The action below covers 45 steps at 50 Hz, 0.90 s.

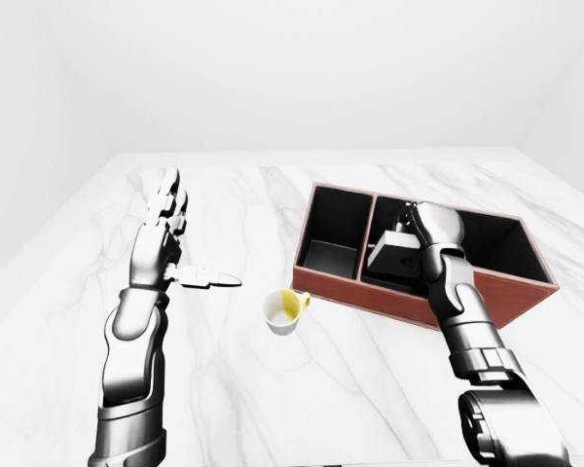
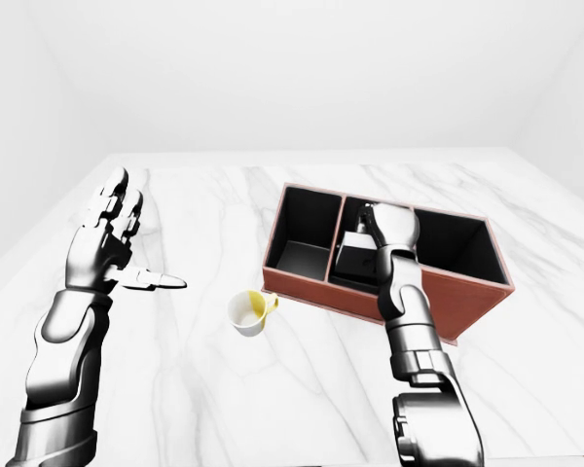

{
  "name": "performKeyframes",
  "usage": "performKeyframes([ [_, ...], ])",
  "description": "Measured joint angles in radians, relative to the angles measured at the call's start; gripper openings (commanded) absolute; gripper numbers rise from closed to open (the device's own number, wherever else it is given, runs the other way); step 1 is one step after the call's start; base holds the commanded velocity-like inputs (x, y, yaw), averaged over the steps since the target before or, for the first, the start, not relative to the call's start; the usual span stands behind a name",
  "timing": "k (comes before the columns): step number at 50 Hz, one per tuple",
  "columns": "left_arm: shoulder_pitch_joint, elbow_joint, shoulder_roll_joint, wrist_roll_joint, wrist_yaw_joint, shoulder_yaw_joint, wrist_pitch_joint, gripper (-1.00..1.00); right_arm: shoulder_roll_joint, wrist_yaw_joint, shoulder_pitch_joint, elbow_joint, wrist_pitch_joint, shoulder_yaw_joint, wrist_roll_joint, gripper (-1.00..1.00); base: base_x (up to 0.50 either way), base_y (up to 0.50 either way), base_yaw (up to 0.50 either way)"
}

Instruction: Pick up the book and place it in the caddy.

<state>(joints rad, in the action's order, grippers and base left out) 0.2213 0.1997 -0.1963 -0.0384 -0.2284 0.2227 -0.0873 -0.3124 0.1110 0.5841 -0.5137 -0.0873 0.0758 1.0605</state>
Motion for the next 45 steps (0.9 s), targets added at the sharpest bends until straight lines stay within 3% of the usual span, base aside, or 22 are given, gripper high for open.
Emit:
performKeyframes([
  [45,-0.008,0.017,-0.003,-0.002,0.001,0.01,0.0,1.0,-0.009,0.253,0.149,-0.429,0.0,-0.058,-0.067,-1.0,0.0,0.0,0.0],
])
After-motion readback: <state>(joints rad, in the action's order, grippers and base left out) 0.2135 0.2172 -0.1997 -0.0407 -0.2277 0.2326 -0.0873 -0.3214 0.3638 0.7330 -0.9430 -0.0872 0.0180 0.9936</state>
